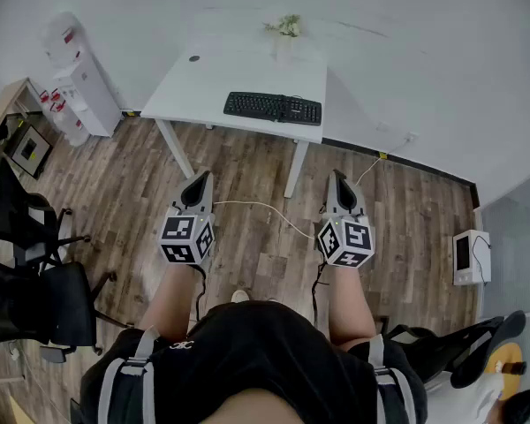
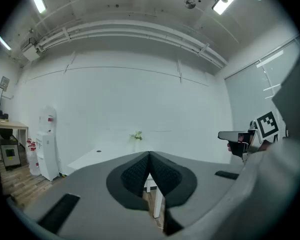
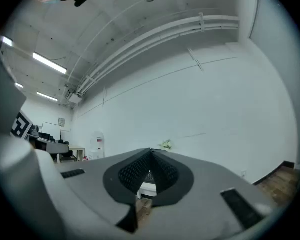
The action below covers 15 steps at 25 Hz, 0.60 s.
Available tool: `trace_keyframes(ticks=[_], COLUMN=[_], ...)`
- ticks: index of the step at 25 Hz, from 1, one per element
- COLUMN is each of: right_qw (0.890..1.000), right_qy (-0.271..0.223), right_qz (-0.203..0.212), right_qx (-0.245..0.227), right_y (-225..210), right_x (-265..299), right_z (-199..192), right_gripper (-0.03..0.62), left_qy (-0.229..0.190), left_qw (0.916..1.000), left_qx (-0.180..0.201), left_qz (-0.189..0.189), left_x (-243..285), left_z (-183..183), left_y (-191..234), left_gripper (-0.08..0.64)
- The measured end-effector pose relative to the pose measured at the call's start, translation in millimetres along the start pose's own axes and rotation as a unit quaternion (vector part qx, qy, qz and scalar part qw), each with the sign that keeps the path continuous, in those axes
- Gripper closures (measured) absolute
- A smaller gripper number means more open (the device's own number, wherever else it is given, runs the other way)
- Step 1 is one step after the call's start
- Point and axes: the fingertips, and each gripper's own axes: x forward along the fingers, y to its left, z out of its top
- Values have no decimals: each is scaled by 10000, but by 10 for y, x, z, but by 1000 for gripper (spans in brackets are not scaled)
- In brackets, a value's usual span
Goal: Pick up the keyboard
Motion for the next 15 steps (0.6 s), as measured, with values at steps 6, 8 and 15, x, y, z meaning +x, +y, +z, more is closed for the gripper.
trace_keyframes(ticks=[6, 8, 15], right_qw=[10000, 10000, 9999], right_qy=[-15, -41, -103], right_qz=[-4, -33, -102], right_qx=[-44, -42, -56], right_y=[-16, 11, 84], right_x=[-17, -10, 52], right_z=[39, 41, 88], right_gripper=[588, 588, 588], left_qy=[14, -5, -52], left_qw=[9999, 9999, 9999], left_qx=[-38, -43, -31], left_qz=[108, 130, 136], left_x=[-50, -74, -76], left_z=[27, 34, 69], left_y=[48, 82, 190], left_gripper=[549, 549, 549])
